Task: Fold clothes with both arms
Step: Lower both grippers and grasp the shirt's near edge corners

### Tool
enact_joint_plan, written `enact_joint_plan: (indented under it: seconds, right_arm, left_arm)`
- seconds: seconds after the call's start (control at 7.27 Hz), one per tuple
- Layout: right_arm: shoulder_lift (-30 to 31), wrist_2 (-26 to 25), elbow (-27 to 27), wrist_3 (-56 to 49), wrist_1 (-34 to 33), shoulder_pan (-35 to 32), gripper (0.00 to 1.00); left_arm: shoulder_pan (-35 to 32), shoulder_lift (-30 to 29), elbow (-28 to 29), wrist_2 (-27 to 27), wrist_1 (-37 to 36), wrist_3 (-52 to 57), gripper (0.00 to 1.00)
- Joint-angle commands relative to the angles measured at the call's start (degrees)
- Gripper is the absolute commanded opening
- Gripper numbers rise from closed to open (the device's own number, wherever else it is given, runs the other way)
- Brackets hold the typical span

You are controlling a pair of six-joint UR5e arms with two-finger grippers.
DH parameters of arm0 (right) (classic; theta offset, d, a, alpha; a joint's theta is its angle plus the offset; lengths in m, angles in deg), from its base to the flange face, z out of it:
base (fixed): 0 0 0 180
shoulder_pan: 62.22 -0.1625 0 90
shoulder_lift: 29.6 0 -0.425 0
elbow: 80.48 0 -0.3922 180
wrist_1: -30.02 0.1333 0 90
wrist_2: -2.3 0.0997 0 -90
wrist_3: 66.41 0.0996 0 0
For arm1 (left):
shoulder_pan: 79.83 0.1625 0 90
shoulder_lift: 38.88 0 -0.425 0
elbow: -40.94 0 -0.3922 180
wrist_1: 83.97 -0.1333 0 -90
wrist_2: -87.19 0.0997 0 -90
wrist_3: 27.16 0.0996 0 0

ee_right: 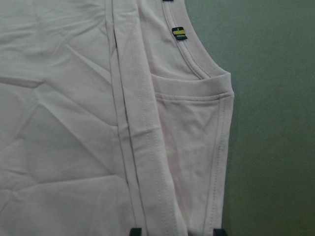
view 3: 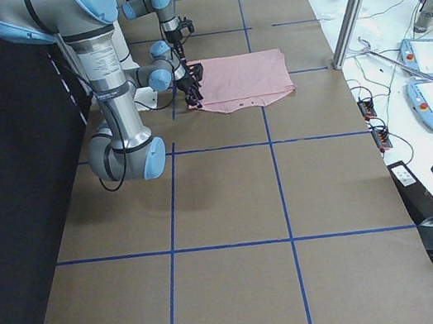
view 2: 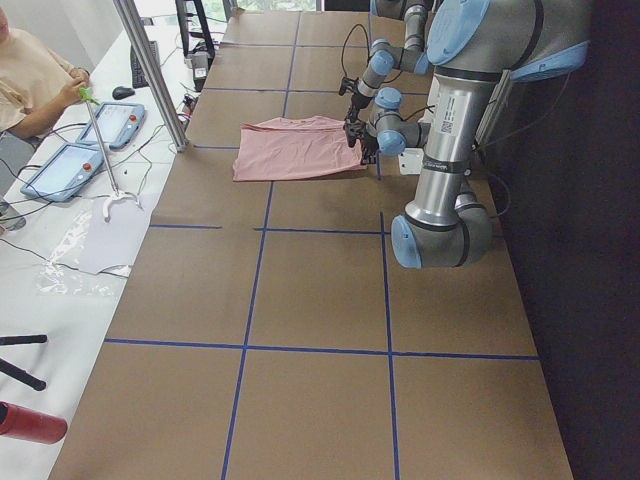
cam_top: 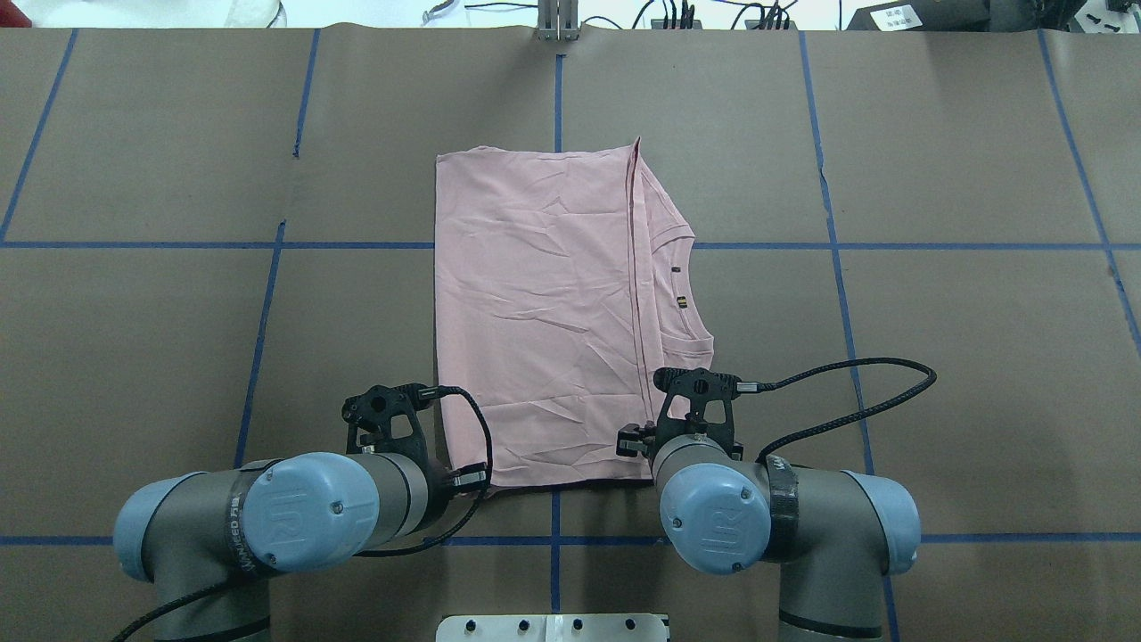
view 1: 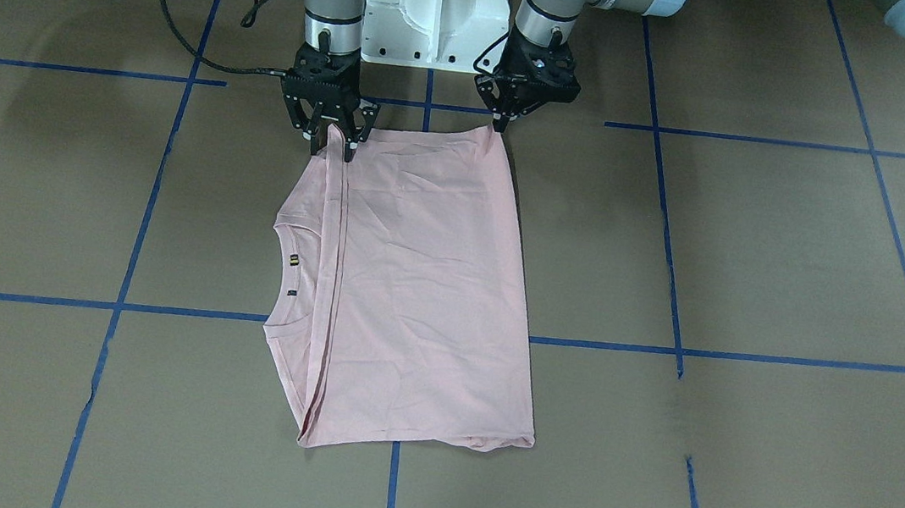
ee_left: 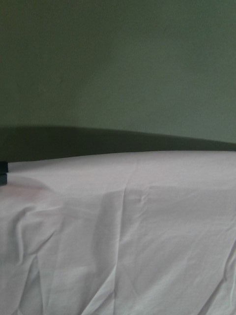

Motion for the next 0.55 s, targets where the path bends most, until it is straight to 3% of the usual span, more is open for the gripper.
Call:
enact_joint_plan:
  seconds: [0.0,0.14,0.28,0.41]
  right_arm:
    - [-0.9,0.0,0.9,0.3,0.0,0.0,0.57]
    - [-1.5,0.0,1.4,0.3,0.0,0.0,0.55]
    - [-1.6,0.0,1.6,0.4,0.0,0.0,0.45]
    - [-1.5,-0.1,1.6,0.3,0.0,0.0,0.44]
  left_arm:
    - [0.0,0.0,0.0,0.0,0.0,0.0,0.00]
    - [-0.1,0.0,0.0,0.0,0.0,0.0,0.00]
    - [0.0,0.0,-0.1,0.0,0.0,0.0,0.00]
    - [-0.1,0.0,-0.1,0.0,0.0,0.0,0.00]
